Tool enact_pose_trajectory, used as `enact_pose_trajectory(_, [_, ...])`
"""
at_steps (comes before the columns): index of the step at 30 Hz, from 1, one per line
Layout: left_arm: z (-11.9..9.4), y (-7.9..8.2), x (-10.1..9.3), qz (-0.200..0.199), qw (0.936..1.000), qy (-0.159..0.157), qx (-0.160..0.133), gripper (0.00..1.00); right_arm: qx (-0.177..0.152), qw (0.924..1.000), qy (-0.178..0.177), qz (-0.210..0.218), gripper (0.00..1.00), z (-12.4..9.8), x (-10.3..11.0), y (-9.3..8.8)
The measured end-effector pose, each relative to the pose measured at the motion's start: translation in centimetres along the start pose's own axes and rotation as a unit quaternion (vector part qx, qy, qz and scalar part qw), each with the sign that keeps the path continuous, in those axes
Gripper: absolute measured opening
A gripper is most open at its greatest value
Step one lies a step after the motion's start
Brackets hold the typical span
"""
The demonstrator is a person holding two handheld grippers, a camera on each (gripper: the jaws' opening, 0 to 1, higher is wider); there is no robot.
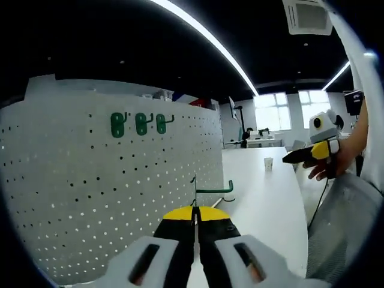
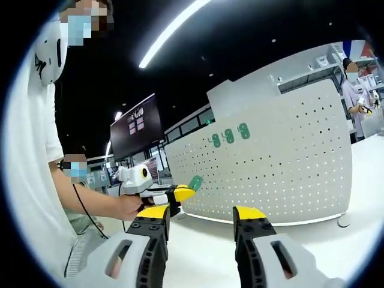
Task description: Insert the hook assembly into the mounting plate slot until the hook locks in place.
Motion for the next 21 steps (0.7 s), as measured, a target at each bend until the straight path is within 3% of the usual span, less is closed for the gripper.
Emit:
enact_pose_trajectory(11, [-1.9,1.2,-0.6,-0.045,0.9969,0.04,-0.05,0.01,0.0,1.0,0.005,0.003,0.42,0.2,0.4,0.0])
enact_pose_trajectory(13, [-2.4,1.7,-0.6,-0.06,0.9945,0.049,-0.071,0.01,0.001,1.0,0.007,0.004,0.42,0.3,0.6,0.0])
enact_pose_trajectory(21, [-3.5,2.1,-1.0,-0.068,0.9923,0.066,-0.08,0.01,-0.002,0.9999,0.013,0.006,0.41,0.5,1.1,0.1])
Point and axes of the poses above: the point that each gripper's makers call its tool centre point, and the gripper's own axes: z roughly forward along the fingers, x roughly to its left, y roughly out of its top, the point moved 5 cm from there along -z, roughly backward along the fingers, and after that the axes turned 3 degrees about -x, right-handed, at the moved point
